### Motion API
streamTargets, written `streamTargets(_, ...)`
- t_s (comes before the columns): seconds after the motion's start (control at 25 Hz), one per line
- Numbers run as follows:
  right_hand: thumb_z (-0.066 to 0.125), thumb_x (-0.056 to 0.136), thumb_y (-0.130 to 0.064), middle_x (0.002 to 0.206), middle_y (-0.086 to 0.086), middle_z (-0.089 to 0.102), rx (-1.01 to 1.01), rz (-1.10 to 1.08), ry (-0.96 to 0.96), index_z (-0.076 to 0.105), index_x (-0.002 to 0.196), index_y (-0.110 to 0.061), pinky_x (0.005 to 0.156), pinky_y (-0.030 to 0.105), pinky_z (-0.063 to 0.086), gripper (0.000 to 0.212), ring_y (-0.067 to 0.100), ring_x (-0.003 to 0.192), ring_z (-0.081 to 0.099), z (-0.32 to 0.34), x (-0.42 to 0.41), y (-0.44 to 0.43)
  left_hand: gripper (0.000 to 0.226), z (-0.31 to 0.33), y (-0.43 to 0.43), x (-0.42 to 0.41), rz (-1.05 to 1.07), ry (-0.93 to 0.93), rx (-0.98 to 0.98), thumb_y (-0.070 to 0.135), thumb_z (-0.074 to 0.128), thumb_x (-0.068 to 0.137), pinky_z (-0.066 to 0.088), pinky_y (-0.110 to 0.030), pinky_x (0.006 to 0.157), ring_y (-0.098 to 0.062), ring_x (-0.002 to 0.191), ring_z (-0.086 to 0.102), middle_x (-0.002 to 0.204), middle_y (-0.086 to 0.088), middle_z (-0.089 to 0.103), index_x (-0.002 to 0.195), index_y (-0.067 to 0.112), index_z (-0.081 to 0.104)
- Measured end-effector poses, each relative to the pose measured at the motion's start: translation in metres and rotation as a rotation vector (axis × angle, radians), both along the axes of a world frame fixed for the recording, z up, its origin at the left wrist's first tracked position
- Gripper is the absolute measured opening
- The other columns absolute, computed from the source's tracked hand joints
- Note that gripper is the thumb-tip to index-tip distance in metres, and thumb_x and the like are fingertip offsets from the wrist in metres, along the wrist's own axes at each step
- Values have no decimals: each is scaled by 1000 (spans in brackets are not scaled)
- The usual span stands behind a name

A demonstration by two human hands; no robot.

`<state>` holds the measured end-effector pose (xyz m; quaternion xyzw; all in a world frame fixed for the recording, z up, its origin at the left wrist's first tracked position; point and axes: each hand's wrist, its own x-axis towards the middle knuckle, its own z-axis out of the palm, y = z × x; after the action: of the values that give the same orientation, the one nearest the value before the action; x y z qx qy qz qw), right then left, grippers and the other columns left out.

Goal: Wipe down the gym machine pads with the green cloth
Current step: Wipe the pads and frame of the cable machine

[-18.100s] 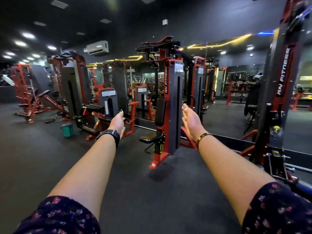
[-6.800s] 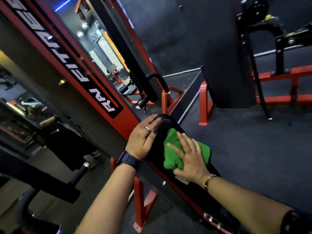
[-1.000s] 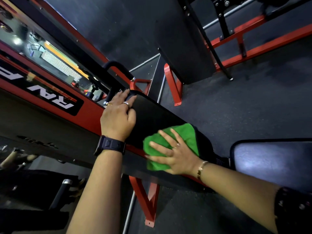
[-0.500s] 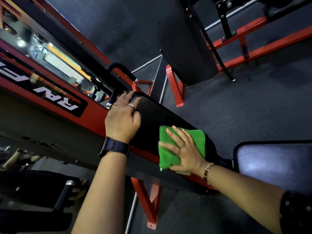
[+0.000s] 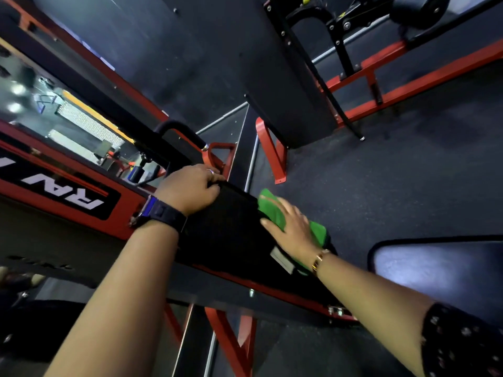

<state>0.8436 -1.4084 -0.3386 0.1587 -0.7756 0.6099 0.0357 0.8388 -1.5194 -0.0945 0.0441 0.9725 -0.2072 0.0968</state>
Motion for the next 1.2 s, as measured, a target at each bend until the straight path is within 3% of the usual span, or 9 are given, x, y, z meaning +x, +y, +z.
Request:
streamTargets(0.16,30,73,-74,150,-13,30,56,-6,-220,31,141,-42,109,41,23,76,19,137,29,-31,8,8,35,-9,23,-26,73,-173,-288,39,42,87,47,-35,92,-20,118,52,128,9,57,119,48,52)
streamTargets(0.28,38,79,-66,149,-13,33,48,74,-74,31,141,-44,106,40,28,66,19,133,34,26,-15,-6,34,-20,36,-30,-31,-236,-408,39,40,89,45,-34,92,-22,116,55,125,3,59,121,40,53)
streamTargets(0.4,39,83,-67,152,-13,26,40,141,19,20,143,-48,108,41,28,66,18,135,30,18,-13,0,58,-22,27,-15,-336,-240,-511,45,16,85,39,-34,100,-20,120,53,130,3,57,128,31,52)
streamTargets(0.56,23,71,-75,152,-18,23,75,-10,-255,22,140,-51,109,41,24,73,17,137,27,-56,19,14,55,-20,10,-6,-393,-203,-488,38,23,84,48,-37,93,-20,107,63,117,1,67,118,23,64)
streamTargets(0.64,15,64,-78,152,-17,24,83,-71,-386,28,141,-44,108,42,22,85,18,137,26,-47,12,8,54,-23,10,-7,-398,-200,-473,38,24,84,48,-40,93,-21,107,63,117,1,67,117,23,64)
streamTargets(0.8,11,68,-78,151,-17,25,43,61,-133,26,142,-44,108,43,22,83,15,136,24,23,-6,-9,48,-21,12,-6,-475,-175,-471,36,31,81,54,-35,81,-17,95,68,106,2,71,106,24,70)
streamTargets(0.88,11,70,-76,151,-14,26,9,70,-91,25,144,-39,109,43,22,84,15,137,25,15,-2,-5,51,-21,13,-6,-487,-167,-438,37,28,81,53,-33,83,-16,97,67,110,4,70,108,25,69)
streamTargets(1.08,37,91,-60,152,-12,27,52,-141,-477,30,144,-32,111,41,19,60,19,139,25,-66,23,12,81,-26,9,-10,-453,-153,-399,46,-3,71,34,-30,105,-12,127,46,140,13,46,134,34,45)
streamTargets(1.2,36,87,-62,151,-14,28,30,-128,-335,31,143,-35,110,42,21,62,19,138,26,-31,12,-5,78,-27,9,-13,-474,-135,-406,45,-1,71,35,-28,103,-9,125,47,139,18,46,133,37,44)
